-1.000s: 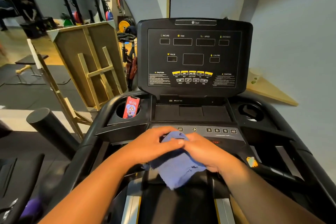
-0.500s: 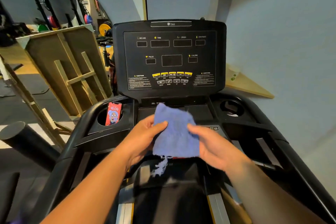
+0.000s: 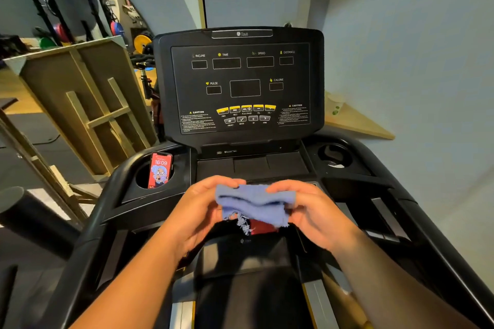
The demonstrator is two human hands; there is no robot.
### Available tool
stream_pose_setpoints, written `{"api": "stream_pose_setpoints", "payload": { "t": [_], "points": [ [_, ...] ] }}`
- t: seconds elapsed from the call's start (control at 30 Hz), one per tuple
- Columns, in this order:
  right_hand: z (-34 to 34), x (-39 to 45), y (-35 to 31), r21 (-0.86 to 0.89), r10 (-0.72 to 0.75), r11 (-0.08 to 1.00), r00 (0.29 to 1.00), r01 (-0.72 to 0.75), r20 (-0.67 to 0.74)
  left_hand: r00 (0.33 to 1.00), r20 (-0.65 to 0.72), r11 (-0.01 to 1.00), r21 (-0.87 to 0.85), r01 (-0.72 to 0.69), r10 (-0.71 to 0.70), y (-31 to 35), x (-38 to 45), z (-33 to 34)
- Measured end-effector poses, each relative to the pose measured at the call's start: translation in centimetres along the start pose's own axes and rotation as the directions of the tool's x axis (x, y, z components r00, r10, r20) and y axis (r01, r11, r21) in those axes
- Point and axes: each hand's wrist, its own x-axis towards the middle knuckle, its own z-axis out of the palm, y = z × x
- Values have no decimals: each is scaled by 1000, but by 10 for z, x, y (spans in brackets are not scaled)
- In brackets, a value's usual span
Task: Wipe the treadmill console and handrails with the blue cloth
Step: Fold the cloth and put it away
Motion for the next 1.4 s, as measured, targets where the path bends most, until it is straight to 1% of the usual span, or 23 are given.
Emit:
{"api": "stream_pose_setpoints", "payload": {
  "t": [0.07,0.1,0.13,0.17,0.2,0.27,0.3,0.4,0.5,0.63,0.73,0.83,1.0,1.1,1.2,1.27,1.33,1.4],
  "points": [
    [-2,-4,3,49,0,999,999,-2,49,999,11,988,-142,53,-52,-4,-1,-7],
    [-3,-4,6,68,12,998,998,-16,68,997,26,979,-186,80,-77,-7,-2,-9],
    [-2,-5,10,63,35,997,998,-39,61,995,32,978,-185,96,-92,-11,-2,-10],
    [-1,-3,14,25,54,998,998,-54,20,994,15,986,-126,106,-105,-16,-1,-12],
    [0,-2,19,-48,59,997,997,-61,-43,993,-11,993,-33,113,-114,-20,1,-14],
    [2,2,28,-185,58,979,986,-87,-159,990,-52,981,139,139,-133,-28,6,-16],
    [2,3,33,-212,61,972,978,-104,-199,987,-75,971,182,156,-144,-30,8,-17],
    [3,2,40,-177,82,975,955,-137,-286,985,-123,951,272,147,-117,-31,16,-18],
    [5,-2,41,-148,73,979,914,-143,-398,990,-132,914,393,103,-55,-27,29,-15],
    [-6,-5,32,-121,-10,990,827,-70,-563,998,-60,878,478,13,18,-19,55,8],
    [-28,-11,17,-125,-65,992,757,-23,-651,1000,2,860,510,-20,22,-17,80,34],
    [-57,-14,1,-126,-100,992,692,14,-714,998,62,854,518,-47,17,-19,107,67],
    [-126,3,-24,-132,-164,986,560,98,-812,993,114,833,547,-80,21,-26,167,131],
    [-177,23,-43,-171,-196,981,490,96,-849,990,126,815,565,-128,69,-32,210,173],
    [-235,53,-61,-179,-198,980,457,85,-867,988,102,782,604,-155,117,-37,262,217],
    [-275,76,-73,-189,-203,979,456,77,-867,987,91,764,625,-160,132,-40,299,243],
    [-313,99,-83,-215,-216,975,455,54,-864,987,89,756,635,-157,130,-46,337,267],
    [-349,124,-91,-250,-232,968,439,17,-868,992,63,756,643,-126,111,-53,377,287]
  ]
}}
